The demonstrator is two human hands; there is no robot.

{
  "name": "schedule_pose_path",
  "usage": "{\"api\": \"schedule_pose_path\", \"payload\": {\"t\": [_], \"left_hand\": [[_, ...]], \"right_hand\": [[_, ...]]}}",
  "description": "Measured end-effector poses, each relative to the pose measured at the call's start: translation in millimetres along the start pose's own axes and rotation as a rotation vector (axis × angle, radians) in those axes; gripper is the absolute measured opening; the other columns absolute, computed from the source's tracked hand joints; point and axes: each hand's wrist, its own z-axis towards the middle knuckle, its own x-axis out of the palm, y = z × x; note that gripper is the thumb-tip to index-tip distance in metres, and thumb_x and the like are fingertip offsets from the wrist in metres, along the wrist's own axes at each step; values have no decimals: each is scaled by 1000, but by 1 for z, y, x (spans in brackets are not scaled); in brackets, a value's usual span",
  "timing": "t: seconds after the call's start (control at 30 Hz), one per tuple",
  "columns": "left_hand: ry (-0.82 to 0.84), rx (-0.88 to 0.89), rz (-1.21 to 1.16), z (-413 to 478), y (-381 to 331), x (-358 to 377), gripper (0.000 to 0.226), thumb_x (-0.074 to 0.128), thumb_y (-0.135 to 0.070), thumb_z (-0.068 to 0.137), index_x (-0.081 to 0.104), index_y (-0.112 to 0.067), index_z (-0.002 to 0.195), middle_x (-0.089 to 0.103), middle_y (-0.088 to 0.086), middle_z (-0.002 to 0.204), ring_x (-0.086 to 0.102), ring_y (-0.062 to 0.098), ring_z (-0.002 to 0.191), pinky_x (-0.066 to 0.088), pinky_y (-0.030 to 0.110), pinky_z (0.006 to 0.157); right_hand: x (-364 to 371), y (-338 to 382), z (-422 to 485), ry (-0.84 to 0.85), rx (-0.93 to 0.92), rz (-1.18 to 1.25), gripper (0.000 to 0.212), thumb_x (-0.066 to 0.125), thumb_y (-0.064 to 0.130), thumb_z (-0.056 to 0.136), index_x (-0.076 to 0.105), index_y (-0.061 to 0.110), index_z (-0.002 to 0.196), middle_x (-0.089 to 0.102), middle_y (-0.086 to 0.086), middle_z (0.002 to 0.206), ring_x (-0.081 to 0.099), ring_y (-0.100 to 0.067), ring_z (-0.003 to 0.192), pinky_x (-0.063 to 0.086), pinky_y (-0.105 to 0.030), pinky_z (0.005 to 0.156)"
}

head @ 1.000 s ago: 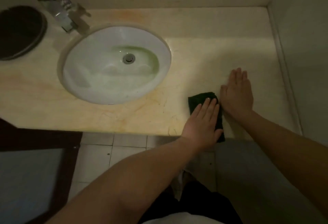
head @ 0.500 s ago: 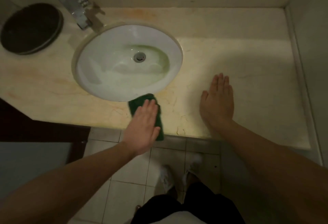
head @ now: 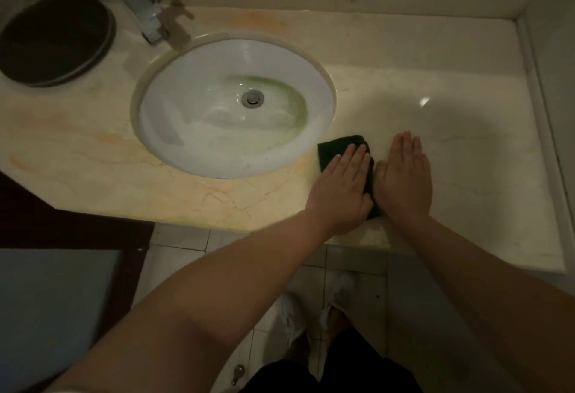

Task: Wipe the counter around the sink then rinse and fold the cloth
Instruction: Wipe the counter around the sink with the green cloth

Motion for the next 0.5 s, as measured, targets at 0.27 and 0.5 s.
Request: {"api": "schedule_pose_path", "payload": {"t": [0.27, 0.5], "left_hand": [[-35, -108, -17, -42, 65, -12, 72, 32, -36, 92, 13, -3, 152, 14, 13, 161, 11, 28, 148, 9, 40, 121], [-43, -222, 54, -146, 159, -15, 69, 28, -33, 92, 16, -2, 152, 19, 16, 159, 13, 28, 148, 11, 43, 121]], "right_hand": [[3, 4, -6, -32, 20, -25, 69, 22, 36, 94, 12, 2, 153, 12, -16, 161, 11, -30, 149, 11, -42, 121], [4, 33, -23, -11, 57, -4, 69, 29, 34, 95, 12, -1, 152, 11, -19, 161, 9, -33, 149, 10, -44, 121]]}}
